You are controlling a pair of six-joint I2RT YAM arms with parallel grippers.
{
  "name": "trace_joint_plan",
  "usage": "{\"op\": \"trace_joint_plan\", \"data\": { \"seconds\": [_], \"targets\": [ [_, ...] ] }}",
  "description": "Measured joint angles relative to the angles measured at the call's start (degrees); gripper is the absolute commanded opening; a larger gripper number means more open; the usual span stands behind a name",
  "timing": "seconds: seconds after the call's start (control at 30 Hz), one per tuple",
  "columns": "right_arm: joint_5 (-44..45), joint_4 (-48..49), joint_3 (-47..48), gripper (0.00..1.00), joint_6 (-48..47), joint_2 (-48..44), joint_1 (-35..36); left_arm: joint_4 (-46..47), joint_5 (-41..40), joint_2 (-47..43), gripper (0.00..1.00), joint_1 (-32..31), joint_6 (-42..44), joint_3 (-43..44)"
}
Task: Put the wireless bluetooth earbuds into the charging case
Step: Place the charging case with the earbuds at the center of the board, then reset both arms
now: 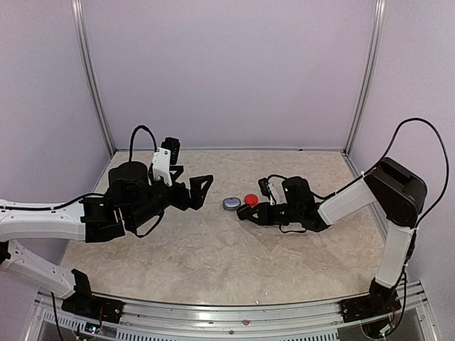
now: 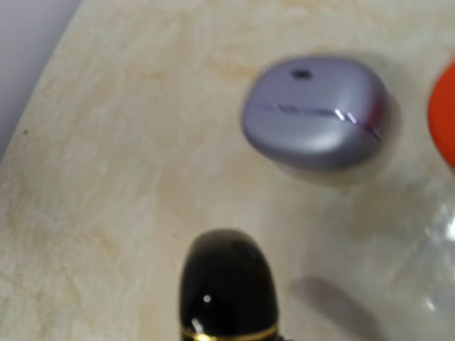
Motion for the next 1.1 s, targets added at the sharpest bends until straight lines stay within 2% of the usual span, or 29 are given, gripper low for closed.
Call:
{"op": "trace_joint_plan", "data": {
  "seconds": [0.1, 0.27, 0.53, 0.7, 0.77, 0.8, 0.97, 1.1],
  "targets": [
    [0.17, -0.48, 0.02, 0.11, 0.85, 1.18, 0.00, -0.42, -0.39, -0.28, 0.99, 0.22, -0.74, -0.55],
    [0.68, -2.05, 0.13, 0.27, 1.70, 1.95, 0.00, -1.60, -0.33, -0.96, 0.99, 0.96, -2.14, -1.07],
    [2.97, -5.49, -0.15, 0.63, 2.05, 0.61, 0.00, -8.39, 1.53, -0.55, 0.99, 5.07, -7.52, 0.48],
    [5.46, -9.42, -2.21, 0.83, 1.36, -5.09, -0.09, -11.08, 3.52, -0.07, 0.99, 7.37, -9.60, 1.84],
    [6.45, -11.19, -3.37, 0.96, 0.61, -8.55, -0.42, -13.20, 4.66, 0.57, 0.99, 8.57, -9.86, 3.52],
    [6.86, -12.31, -3.98, 0.99, 0.02, -10.64, -0.72, -14.86, 5.33, 1.36, 0.99, 9.70, -9.99, 5.35],
    [7.80, -14.64, -7.58, 1.00, -2.82, -20.96, -3.58, -19.71, 7.87, 4.66, 0.99, 15.87, -12.04, 11.98],
    [9.81, -17.03, -8.59, 0.99, -7.23, -29.88, -5.88, -21.57, 8.09, 5.25, 0.99, 19.19, -13.33, 11.56]
  ]
}}
